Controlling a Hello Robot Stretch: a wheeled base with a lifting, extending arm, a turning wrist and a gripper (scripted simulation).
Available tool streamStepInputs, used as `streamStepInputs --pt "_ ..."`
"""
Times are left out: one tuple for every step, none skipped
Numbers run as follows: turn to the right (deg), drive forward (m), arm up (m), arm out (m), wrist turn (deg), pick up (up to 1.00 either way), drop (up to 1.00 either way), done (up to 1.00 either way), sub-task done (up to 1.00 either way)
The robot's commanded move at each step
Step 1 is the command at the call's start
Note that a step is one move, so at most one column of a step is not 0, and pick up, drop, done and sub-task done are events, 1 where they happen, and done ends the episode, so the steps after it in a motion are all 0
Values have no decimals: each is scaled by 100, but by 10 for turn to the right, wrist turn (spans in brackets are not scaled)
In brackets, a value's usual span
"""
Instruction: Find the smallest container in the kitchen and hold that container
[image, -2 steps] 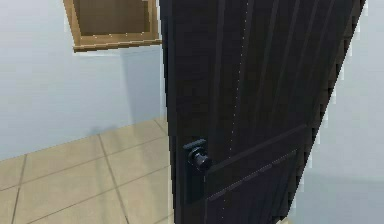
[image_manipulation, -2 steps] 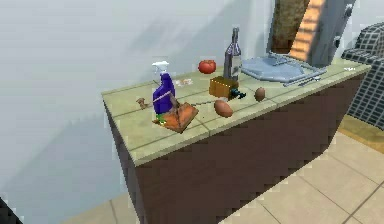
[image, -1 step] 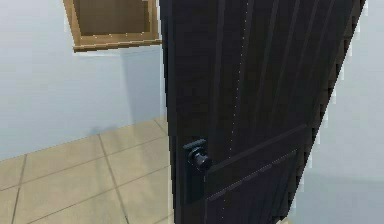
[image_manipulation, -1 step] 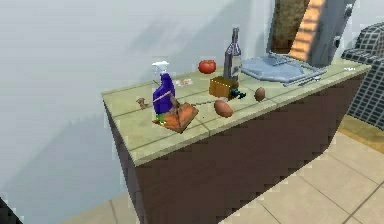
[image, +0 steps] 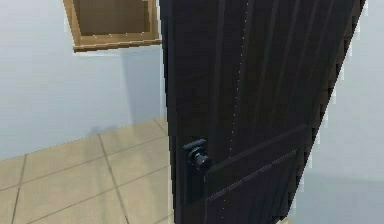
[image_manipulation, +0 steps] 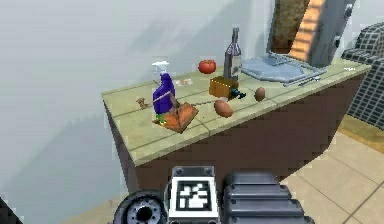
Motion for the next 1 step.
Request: streamStepInputs --pt "0 0 0 50 0 0 0 0 0"
